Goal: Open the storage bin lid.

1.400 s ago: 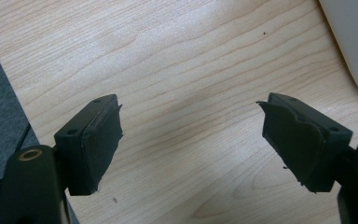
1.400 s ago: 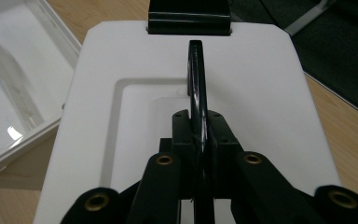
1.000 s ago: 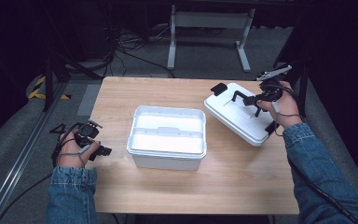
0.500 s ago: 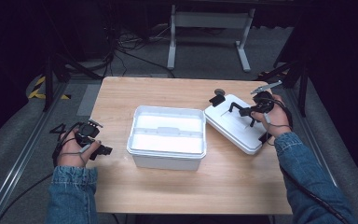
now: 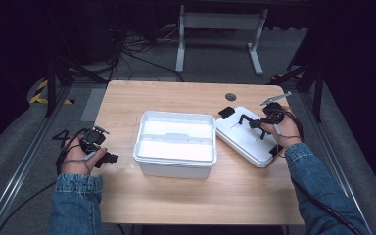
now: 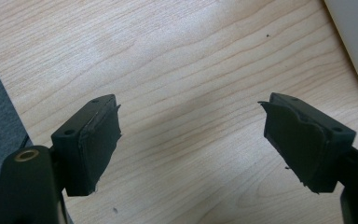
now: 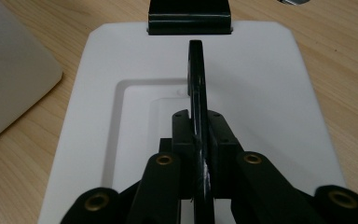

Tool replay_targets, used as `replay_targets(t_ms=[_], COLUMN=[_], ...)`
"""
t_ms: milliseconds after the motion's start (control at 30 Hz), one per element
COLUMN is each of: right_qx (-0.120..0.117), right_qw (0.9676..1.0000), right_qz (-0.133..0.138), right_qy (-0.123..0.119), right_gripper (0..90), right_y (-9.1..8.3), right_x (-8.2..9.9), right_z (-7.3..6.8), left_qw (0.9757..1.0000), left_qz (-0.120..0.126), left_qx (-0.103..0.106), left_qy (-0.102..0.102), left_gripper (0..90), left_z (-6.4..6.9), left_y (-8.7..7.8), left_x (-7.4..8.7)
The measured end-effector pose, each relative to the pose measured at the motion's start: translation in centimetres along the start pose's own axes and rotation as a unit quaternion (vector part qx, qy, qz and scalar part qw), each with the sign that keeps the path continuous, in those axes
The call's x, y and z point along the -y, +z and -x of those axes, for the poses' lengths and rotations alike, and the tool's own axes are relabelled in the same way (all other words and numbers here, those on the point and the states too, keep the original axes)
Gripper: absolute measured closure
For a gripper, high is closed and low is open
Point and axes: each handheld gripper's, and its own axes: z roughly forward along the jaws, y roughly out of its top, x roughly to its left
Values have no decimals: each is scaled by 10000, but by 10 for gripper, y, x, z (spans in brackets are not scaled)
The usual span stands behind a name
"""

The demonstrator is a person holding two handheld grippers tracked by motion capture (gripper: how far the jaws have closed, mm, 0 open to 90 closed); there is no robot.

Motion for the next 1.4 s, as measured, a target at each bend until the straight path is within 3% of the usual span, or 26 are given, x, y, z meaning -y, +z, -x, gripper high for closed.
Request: replay_targets(t_ms=[233, 433, 600, 733, 867, 1100, 1400], right_qx=[-68, -162, 18, 200, 289, 44, -238], right_qw=[9999, 9992, 9992, 9992, 9984, 9972, 9961], right_qz=[-33, -74, 179, 295, 482, 735, 665], right_qy=[108, 367, 359, 204, 96, -153, -529], right_gripper=[841, 805, 587, 504, 494, 491, 539], right_y=[6, 10, 3, -8, -23, -46, -66], right_x=[7, 12, 8, 3, -3, -11, -14], right_z=[4, 11, 13, 10, 2, -24, -57], left_qw=[10000, 10000, 10000, 10000, 10000, 10000, 9999], left_qz=[-7, -16, -29, -60, -60, -53, 11], left_qx=[11, 10, -7, 45, 33, -8, -108], left_qy=[-38, -4, 16, 7, 27, -4, -3], left_gripper=[191, 191, 191, 191, 191, 191, 184], left_z=[0, 0, -1, 1, 1, 4, 5], left_y=[0, 1, 1, 2, 0, -4, -14], left_x=[2, 3, 2, 2, 5, 14, 26])
